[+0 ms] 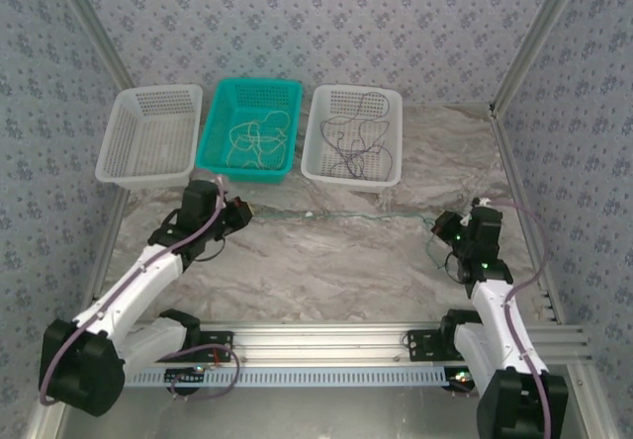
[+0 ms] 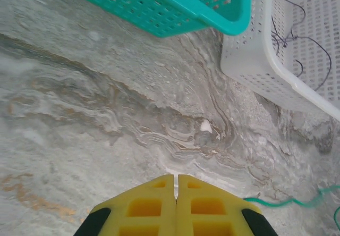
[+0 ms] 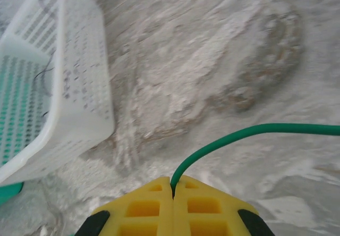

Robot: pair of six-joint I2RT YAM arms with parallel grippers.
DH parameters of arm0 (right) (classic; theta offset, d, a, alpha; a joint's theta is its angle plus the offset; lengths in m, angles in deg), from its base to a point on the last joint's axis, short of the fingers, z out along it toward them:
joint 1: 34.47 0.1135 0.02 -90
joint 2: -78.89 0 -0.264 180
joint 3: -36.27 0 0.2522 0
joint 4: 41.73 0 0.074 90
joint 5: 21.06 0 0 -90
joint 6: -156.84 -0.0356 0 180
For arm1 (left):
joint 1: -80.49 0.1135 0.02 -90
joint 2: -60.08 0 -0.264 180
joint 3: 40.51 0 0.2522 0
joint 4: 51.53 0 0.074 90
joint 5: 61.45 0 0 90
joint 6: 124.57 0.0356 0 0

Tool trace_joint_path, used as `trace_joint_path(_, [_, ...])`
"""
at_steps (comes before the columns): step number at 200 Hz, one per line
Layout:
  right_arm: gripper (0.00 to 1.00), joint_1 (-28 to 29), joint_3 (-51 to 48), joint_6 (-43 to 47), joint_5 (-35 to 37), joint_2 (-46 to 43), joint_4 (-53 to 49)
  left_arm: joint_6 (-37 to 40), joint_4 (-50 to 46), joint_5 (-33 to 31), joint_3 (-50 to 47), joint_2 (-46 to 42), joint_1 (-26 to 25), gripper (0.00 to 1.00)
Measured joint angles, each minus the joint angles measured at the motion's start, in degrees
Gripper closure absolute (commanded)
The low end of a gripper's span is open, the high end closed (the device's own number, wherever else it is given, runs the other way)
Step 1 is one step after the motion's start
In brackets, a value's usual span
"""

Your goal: Untangle the cables

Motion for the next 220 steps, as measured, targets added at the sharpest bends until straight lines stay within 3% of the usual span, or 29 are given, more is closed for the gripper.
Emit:
trace_joint_path(44, [1.00, -12.59, 3.13, -0.70, -0.59, -1.36, -5.05, 2.51, -6.73, 0.48, 0.42, -7.45, 10.36, 1.00])
trace_joint_path(68, [1.00, -16.33, 4.42, -1.77, -2.75, -1.62, -5.68, 2.91, -9.51, 4.07, 3.45, -9.81, 14.93, 1.00])
trace_joint_path(108, [1.00, -16.37, 4.85, -4.09, -7.10, -1.62, -5.79, 2.51, -9.81, 10.54, 14.03, -8.92, 15.89, 1.00])
trace_joint_path(149, [1.00, -14.58, 5.27, -5.60, -8.55, -2.01, -5.73, 3.43, -9.42, 11.78, 28.13, -2.67, 16.96, 1.00])
trace_joint_path(186, [1.00, -12.72, 5.29, -6.47, -8.59, -2.08, -5.75, 4.94, -8.04, 7.69, 37.40, 3.58, 19.78, 1.00])
trace_joint_path(220, [1.00, -11.69, 5.29, -7.34, -8.59, -2.25, -5.75, 6.03, -4.42, 0.68, 44.17, 10.38, 25.70, 1.00])
